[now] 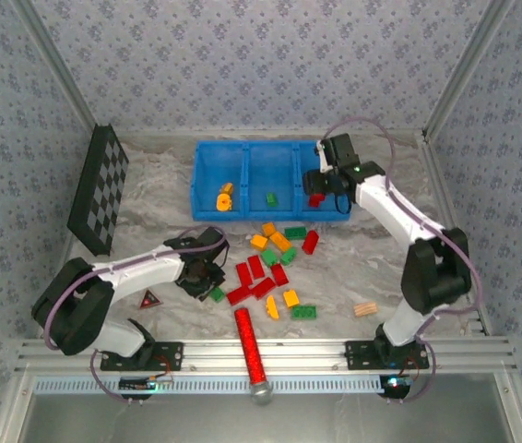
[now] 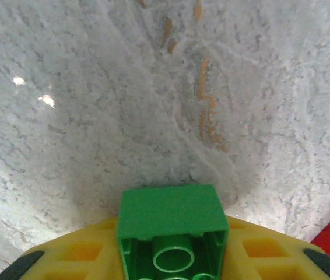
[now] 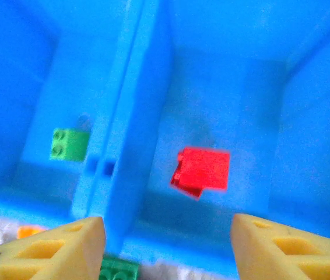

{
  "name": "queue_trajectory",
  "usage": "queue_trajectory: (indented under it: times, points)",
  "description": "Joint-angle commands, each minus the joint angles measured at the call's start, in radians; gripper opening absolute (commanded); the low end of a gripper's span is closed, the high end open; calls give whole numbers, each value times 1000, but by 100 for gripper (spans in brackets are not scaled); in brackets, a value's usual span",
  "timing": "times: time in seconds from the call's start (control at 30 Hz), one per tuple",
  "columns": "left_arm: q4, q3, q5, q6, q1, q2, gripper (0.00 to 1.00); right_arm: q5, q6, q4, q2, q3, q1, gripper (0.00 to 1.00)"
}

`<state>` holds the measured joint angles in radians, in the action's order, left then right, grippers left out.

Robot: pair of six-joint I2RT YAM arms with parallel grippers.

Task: Sort the legos into containers by color
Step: Pick up the lego from the middle-left of the table, then place the lego in the container.

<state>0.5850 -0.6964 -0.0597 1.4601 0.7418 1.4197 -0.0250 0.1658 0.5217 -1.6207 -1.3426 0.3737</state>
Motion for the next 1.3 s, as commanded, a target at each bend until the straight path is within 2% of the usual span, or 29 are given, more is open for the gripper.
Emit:
queue_trajectory:
  times: [0.0, 0.13, 0.23, 0.33, 0.5, 0.67, 1.0, 1.27]
  points:
    - [-111, 11, -45, -8, 2, 76, 30, 20, 69, 66, 102, 125, 38, 61]
    - [-59, -94, -10, -93, -22, 77, 27, 29, 153, 74, 234, 293, 102, 61]
    - [58, -260, 87, -208, -27, 84, 27, 57, 227, 59, 329, 421, 170, 61]
    - [89, -406, 165, -301, -26, 100, 26, 78, 314, 32, 414, 525, 249, 61]
    - [123, -628, 269, -441, -25, 192, 26, 63, 435, -1, 510, 635, 374, 62]
    - [99, -829, 345, -562, -18, 347, 26, 30, 454, -18, 532, 686, 461, 63]
    - [152, -1290, 358, -683, -21, 729, 26, 11, 454, -65, 490, 712, 540, 67]
    - [208, -1465, 294, -669, -24, 932, 27, -10, 455, -69, 422, 711, 582, 68]
